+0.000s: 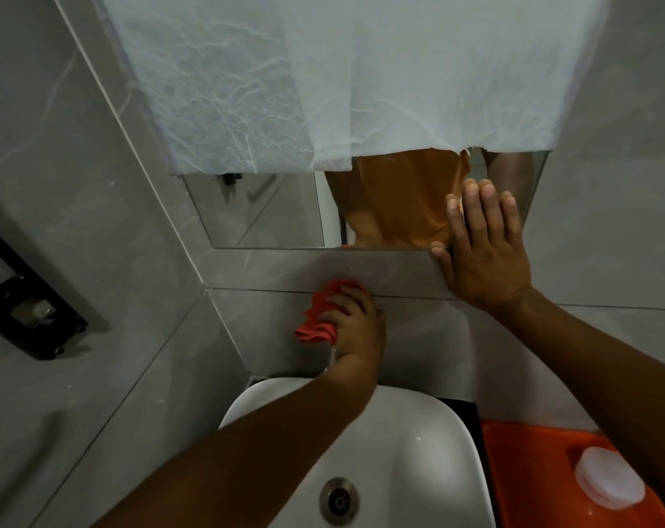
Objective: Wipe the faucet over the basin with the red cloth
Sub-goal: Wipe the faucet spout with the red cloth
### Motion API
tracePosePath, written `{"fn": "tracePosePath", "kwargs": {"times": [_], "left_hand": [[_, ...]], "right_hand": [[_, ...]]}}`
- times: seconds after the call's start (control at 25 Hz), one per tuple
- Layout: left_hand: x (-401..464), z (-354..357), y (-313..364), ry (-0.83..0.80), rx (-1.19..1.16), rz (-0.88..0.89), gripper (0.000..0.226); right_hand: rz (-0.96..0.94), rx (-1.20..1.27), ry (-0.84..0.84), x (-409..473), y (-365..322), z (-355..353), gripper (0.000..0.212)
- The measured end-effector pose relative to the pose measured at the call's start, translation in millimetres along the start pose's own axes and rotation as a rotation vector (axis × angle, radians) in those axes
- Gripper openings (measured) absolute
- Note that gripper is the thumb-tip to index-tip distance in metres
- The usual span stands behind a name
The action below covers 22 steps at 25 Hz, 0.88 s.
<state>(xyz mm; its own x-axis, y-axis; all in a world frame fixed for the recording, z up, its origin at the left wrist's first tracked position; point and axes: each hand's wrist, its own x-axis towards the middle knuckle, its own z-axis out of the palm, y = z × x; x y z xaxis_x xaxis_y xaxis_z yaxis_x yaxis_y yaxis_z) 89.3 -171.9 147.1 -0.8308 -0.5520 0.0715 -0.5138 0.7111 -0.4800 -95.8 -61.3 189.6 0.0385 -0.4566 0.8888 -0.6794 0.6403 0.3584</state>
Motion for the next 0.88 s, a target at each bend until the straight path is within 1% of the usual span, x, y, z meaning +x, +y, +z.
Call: {"fn": "tracePosePath", "kwargs": {"times": [0.08,0.16,0.24,0.28,0.32,0.36,0.4,0.44,0.48,0.52,0.56,0.6,0.64,0.68,0.72,0.76,0.8,0.84,0.88], "left_hand": [[3,6,1,-0.066,0.043,-0.016,0.066],[9,9,-4,-0.145,0.014,-0.037,0.066],[16,0,-6,-0.122,-0.046,-0.078,0.056],[21,-8,-11,-0.099,-0.152,-0.124,0.050],[25,-12,-17,-0.021,-0.280,-0.173,0.049],[29,-12,-24,0.044,-0.469,-0.254,0.051],[27,-5,-29,0.057,-0.679,-0.288,0.053],[20,1,-35,0.015,-0.940,-0.266,0.051],[19,9,-49,-0.067,-1.340,-0.320,0.046],[19,19,-59,-0.193,-1.789,-0.407,0.043],[17,28,-64,-0.371,-2.172,-0.465,0.042],[12,37,-65,-0.535,-2.443,-0.441,0.047],[7,45,-63,-0.635,-2.624,-0.368,0.057],[5,52,-57,-0.667,-2.734,-0.290,0.072],[4,57,-55,-0.673,-2.790,-0.228,0.084],[5,58,-56,-0.683,-2.807,-0.191,0.089],[6,57,-60,-0.699,-2.783,-0.176,0.083],[9,53,-65,-0.733,-2.722,-0.189,0.069],[12,48,-69,-0.753,-2.605,-0.231,0.056]], "right_hand": [[0.004,0.003,-0.011,0,1,0,0.079],[0.003,0.013,-0.025,-1,1,0,0.078],[0.001,0.017,-0.027,-1,0,0,0.077],[0.002,0.014,-0.025,-1,0,0,0.077],[0.008,0.010,-0.025,-1,0,1,0.077],[0.013,0.011,-0.031,-1,0,2,0.078],[0.018,0.020,-0.042,-1,0,2,0.078],[0.024,0.030,-0.056,-2,1,2,0.077],[0.030,0.039,-0.066,-2,1,2,0.077],[0.032,0.046,-0.069,-2,0,2,0.077],[0.031,0.051,-0.064,-2,-1,2,0.076],[0.032,0.052,-0.053,-1,-1,2,0.076],[0.032,0.048,-0.037,-1,-1,3,0.075],[0.030,0.044,-0.022,-1,-1,4,0.075],[0.026,0.044,-0.007,-2,-1,4,0.075],[0.019,0.045,0.006,-2,-2,4,0.076],[0.016,0.044,0.016,-2,-2,5,0.077],[0.016,0.041,0.020,-2,-2,5,0.078],[0.014,0.037,0.017,-2,-2,5,0.079]]}}
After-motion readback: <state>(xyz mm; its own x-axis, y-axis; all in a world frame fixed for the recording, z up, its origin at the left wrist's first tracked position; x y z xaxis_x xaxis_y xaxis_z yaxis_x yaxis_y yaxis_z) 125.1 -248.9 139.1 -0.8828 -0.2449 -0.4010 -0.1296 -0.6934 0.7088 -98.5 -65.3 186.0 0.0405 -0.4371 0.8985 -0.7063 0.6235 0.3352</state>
